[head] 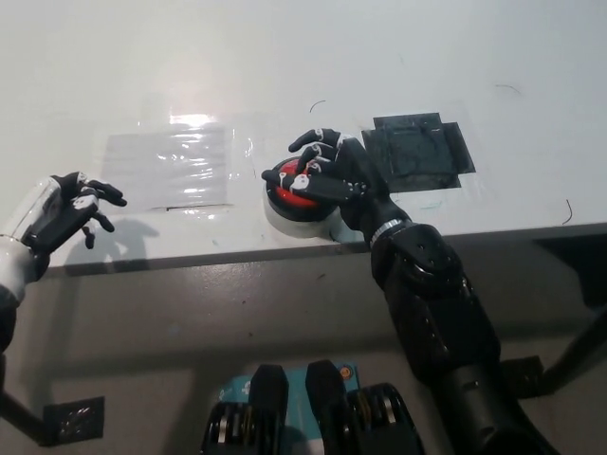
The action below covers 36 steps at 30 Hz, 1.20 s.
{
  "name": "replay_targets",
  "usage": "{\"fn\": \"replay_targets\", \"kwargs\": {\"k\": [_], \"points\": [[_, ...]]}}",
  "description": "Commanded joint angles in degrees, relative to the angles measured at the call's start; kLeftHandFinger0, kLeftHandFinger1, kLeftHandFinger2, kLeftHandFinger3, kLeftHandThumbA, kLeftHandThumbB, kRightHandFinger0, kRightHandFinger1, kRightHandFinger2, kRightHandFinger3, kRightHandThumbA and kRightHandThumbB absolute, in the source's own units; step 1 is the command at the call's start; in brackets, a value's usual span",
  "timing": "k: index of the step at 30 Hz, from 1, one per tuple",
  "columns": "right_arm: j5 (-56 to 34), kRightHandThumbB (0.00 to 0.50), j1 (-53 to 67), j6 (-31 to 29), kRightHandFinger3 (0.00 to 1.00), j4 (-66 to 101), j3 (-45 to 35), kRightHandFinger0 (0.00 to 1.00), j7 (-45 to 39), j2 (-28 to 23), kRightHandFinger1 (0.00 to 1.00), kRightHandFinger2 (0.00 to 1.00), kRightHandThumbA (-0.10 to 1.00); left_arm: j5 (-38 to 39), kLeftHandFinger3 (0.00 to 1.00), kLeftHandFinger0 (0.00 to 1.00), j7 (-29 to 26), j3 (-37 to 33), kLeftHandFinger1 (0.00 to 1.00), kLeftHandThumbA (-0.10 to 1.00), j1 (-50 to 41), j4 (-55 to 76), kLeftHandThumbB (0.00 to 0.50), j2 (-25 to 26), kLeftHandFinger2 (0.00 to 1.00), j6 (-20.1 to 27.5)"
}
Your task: The robot uses its right hand to make a fist and press the red button kept in the middle of the desk
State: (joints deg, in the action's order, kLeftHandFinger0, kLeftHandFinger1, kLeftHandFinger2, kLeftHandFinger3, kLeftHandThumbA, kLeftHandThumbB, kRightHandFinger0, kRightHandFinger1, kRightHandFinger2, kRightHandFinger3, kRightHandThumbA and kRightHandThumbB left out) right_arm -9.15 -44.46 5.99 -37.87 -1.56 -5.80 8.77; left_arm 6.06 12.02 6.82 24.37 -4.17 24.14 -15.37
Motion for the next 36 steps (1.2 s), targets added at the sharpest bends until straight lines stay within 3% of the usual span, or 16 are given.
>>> {"fn": "replay_targets", "kwargs": {"k": [1, 18, 32, 33, 36], "points": [[-0.84, 0.096, 1.48, 4.43, 0.37, -1.09, -0.43, 0.0, -0.49, -0.53, 0.0, 0.22, 1.0, 0.03, 0.61, 0.19, 0.84, 0.55, 0.33, 0.51, 2.27, 0.25, 0.0, 2.47, 0.47, 0.35], [-0.52, 0.116, 1.79, 7.61, 0.44, -2.13, 0.42, 0.0, 0.42, -0.76, 0.0, 0.29, 1.0, -0.44, 0.61, 0.2, 0.71, 0.57, 0.33, 0.52, 1.69, 0.91, 0.0, 2.48, 0.48, -0.08], [-1.98, 0.134, 0.33, 8.24, 0.41, 1.6, -0.3, 0.0, 0.01, -0.59, 0.0, 0.31, 1.0, 0.07, 0.59, 0.19, 1.14, 0.79, 0.32, 0.51, 0.31, 0.44, 0.0, 2.25, 0.46, 0.67], [-2.52, 0.087, -1.49, 8.55, 0.41, 4.13, -0.47, 0.0, -0.54, -0.87, 0.01, 0.32, 1.0, -0.04, 0.59, 0.2, 0.97, 0.87, 0.33, 0.51, -0.09, 0.65, 0.0, 2.24, 0.46, 0.58], [-3.14, 0.118, -4.39, 10.74, 0.4, 7.48, -1.01, 0.0, -0.46, -1.43, 0.01, 0.32, 1.0, -0.22, 0.59, 0.2, 0.85, 0.88, 0.33, 0.51, -0.31, 0.21, 0.0, 2.22, 0.46, 1.01]]}}
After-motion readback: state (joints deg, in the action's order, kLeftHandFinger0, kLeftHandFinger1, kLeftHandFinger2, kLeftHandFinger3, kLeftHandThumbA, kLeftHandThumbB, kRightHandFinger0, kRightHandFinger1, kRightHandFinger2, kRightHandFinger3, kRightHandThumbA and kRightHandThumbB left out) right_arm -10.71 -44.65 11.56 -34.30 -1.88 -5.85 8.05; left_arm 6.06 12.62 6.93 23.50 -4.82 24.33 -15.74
